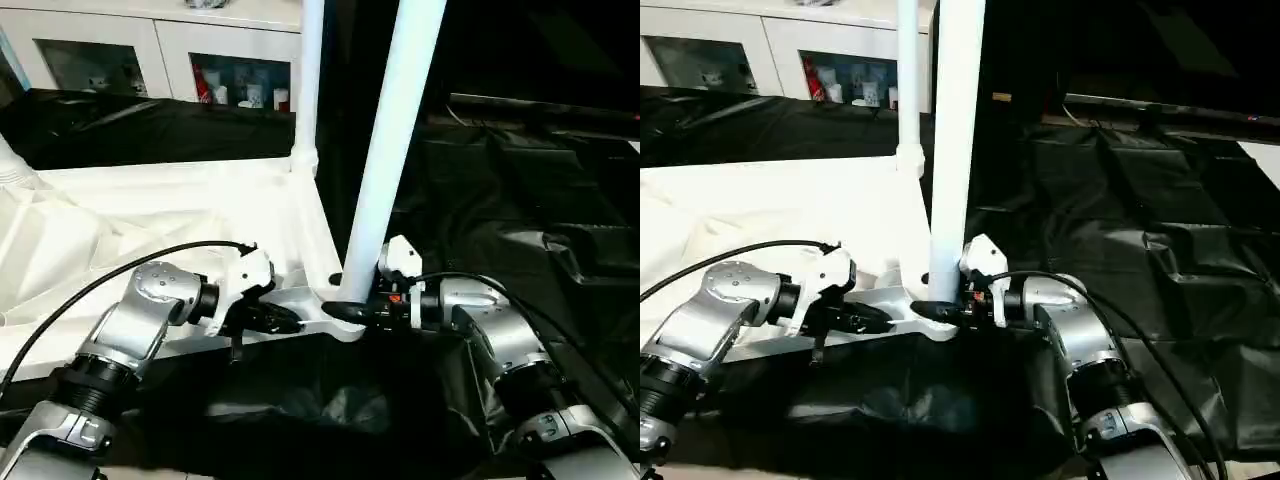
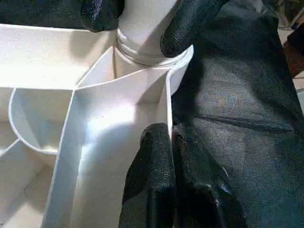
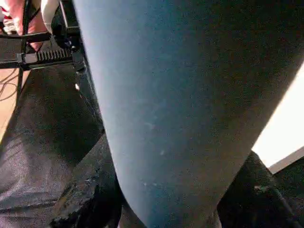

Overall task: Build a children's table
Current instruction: Rotate leg to tighten

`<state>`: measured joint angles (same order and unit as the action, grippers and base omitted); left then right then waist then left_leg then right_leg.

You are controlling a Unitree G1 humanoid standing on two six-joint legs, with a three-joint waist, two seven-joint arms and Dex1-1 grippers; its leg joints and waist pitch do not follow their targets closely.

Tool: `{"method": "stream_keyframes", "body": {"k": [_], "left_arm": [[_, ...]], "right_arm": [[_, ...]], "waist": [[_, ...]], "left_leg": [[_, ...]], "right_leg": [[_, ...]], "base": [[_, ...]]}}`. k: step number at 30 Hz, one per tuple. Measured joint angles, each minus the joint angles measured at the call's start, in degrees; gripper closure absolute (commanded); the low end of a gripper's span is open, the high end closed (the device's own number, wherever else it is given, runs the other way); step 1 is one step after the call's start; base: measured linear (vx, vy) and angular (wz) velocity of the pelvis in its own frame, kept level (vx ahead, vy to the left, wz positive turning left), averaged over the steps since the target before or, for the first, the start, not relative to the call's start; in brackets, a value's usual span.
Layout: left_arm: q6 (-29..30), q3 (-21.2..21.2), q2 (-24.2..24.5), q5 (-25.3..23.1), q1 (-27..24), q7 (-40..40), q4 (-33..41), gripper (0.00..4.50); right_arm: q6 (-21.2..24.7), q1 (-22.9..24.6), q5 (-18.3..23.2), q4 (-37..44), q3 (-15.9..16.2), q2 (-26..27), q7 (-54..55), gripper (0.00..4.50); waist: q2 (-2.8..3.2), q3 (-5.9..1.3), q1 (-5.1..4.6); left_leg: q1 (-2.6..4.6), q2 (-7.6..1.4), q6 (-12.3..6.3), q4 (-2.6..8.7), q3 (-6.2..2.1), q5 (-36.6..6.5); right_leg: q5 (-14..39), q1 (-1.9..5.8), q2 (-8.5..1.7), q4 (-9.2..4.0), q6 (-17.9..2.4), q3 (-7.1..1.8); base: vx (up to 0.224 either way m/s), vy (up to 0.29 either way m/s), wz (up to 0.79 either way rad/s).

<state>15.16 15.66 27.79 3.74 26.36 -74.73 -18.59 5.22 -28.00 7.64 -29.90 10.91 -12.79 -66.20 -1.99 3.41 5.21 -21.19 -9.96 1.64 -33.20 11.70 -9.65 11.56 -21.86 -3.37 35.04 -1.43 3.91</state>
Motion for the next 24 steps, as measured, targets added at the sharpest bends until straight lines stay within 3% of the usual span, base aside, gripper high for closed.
{"method": "stream_keyframes", "body": {"k": [3,9,12,15,18,24], "left_arm": [[0.49,-1.34,-2.71,-0.59,0.35,5.44,-1.51,4.50],[1.06,-2.62,-8.68,-2.95,3.51,16.95,-6.53,4.50],[1.12,-2.77,-10.63,-3.97,5.15,20.70,-8.80,4.50],[1.09,-3.59,-13.31,-4.77,6.86,24.61,-11.74,4.50],[1.09,-3.61,-13.80,-4.87,7.27,25.27,-12.10,4.50],[0.74,-3.54,-12.79,-4.82,7.27,22.93,-12.05,4.50]], "right_arm": [[1.43,-0.17,-0.23,-1.36,-2.66,1.89,6.54,2.44],[1.99,-3.07,-1.40,-7.09,-8.43,8.57,26.86,2.45],[1.47,-4.41,-2.69,-8.87,-9.68,11.17,35.06,2.45],[0.60,-6.74,-4.32,-12.00,-10.95,13.44,43.22,2.45],[-0.94,-7.13,-5.09,-12.93,-11.04,13.58,43.85,1.79],[-0.53,-6.29,-2.91,-11.56,-12.14,13.25,37.71,1.34]], "waist": [[0.00,0.00,0.06],[-0.02,-0.01,-1.04],[-0.01,-0.02,-1.77],[0.00,-0.02,-1.80],[0.06,-0.02,-1.80],[0.22,0.02,-1.79]], "left_leg": [[0.10,0.00,0.01,-0.12,0.00,0.01],[0.15,-0.02,0.02,-0.39,-0.01,0.01],[0.19,-0.01,0.02,-0.38,-0.01,0.01],[0.17,0.00,0.02,-0.34,-0.01,0.01],[0.12,0.00,0.02,-0.25,-0.01,0.00],[0.14,0.01,0.02,-0.06,-0.01,0.01]], "right_leg": [[-0.02,0.09,-0.01,0.14,-0.03,-0.01],[0.00,0.02,-0.03,0.10,0.03,-0.04],[-0.06,0.02,-0.04,0.12,-0.01,-0.06],[-0.11,-0.01,-0.03,0.12,-0.01,-0.05],[-0.15,-0.02,-0.03,0.00,-0.08,-0.05],[-0.22,-0.06,-0.03,0.00,-0.19,-0.03]], "base": [[0.000,0.000,0.00],[0.000,0.000,0.00],[0.000,0.000,0.00],[0.000,0.000,0.00],[0.000,0.000,0.00],[0.000,0.000,0.00]]}}
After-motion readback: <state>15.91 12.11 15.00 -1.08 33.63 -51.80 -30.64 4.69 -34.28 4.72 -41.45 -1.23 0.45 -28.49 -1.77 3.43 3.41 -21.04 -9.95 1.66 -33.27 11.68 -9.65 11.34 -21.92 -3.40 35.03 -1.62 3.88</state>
